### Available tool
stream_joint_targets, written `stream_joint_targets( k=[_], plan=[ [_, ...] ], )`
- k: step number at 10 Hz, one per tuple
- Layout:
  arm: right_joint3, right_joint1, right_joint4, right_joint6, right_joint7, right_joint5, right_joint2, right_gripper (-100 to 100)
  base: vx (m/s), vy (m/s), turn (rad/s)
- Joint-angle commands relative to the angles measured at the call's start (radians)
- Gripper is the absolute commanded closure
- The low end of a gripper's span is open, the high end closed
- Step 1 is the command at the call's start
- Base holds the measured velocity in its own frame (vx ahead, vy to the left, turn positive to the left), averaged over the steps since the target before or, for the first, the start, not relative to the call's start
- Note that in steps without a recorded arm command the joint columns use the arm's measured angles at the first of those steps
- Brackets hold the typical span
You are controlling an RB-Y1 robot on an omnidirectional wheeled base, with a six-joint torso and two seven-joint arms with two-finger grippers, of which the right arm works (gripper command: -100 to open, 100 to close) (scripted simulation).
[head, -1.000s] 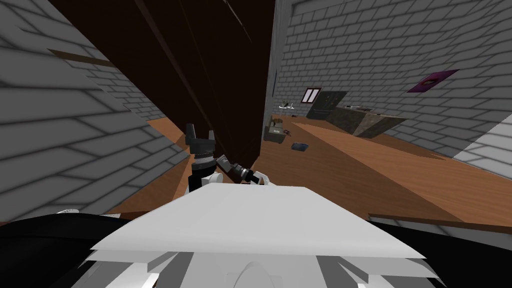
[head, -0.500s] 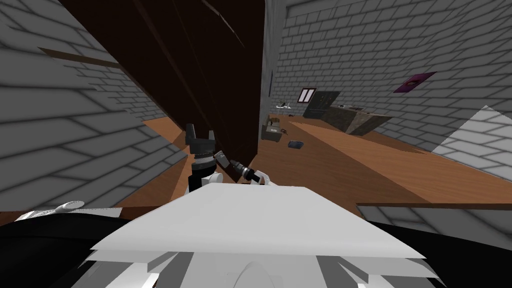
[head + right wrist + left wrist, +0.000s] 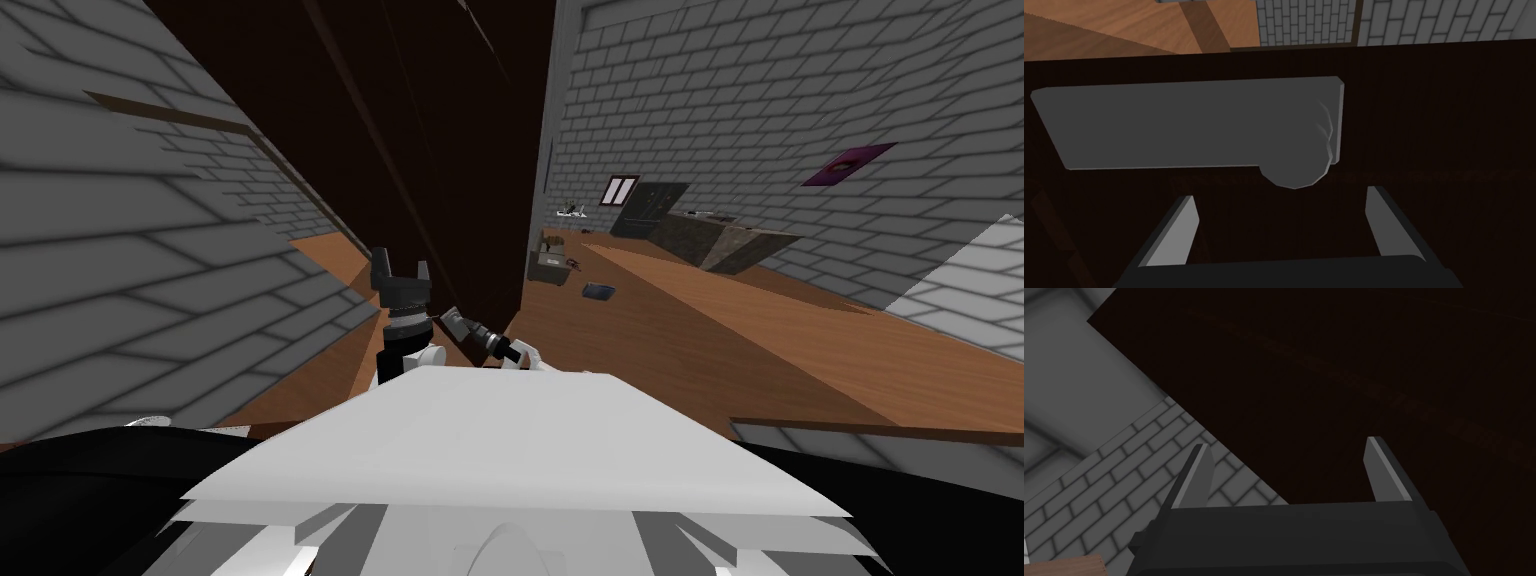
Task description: Push the door open
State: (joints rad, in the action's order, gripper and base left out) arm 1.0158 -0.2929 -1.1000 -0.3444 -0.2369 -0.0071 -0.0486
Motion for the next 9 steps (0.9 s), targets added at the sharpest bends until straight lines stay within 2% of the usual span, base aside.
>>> stream_joint_targets(
  k=[1, 2, 3, 4, 9],
  plan=[
    [-0.006, -0.002, 0.004, 0.005, 0.003, 0.001, 0.014, -100, 0.089, 0.179, 0.028],
    [-0.010, -0.004, 0.007, 0.008, 0.004, 0.001, 0.031, -100, 0.096, 0.165, 0.016],
    [-0.007, -0.002, 0.002, 0.007, 0.003, 0.001, 0.021, -100, 0.040, 0.065, -0.005],
    [-0.007, -0.002, 0.002, 0.007, 0.003, 0.001, 0.021, 100, -0.009, -0.011, 0.000],
    [-0.007, -0.002, 0.002, 0.007, 0.003, 0.001, 0.021, 100, -0.007, -0.013, 0.001]
  ],
)
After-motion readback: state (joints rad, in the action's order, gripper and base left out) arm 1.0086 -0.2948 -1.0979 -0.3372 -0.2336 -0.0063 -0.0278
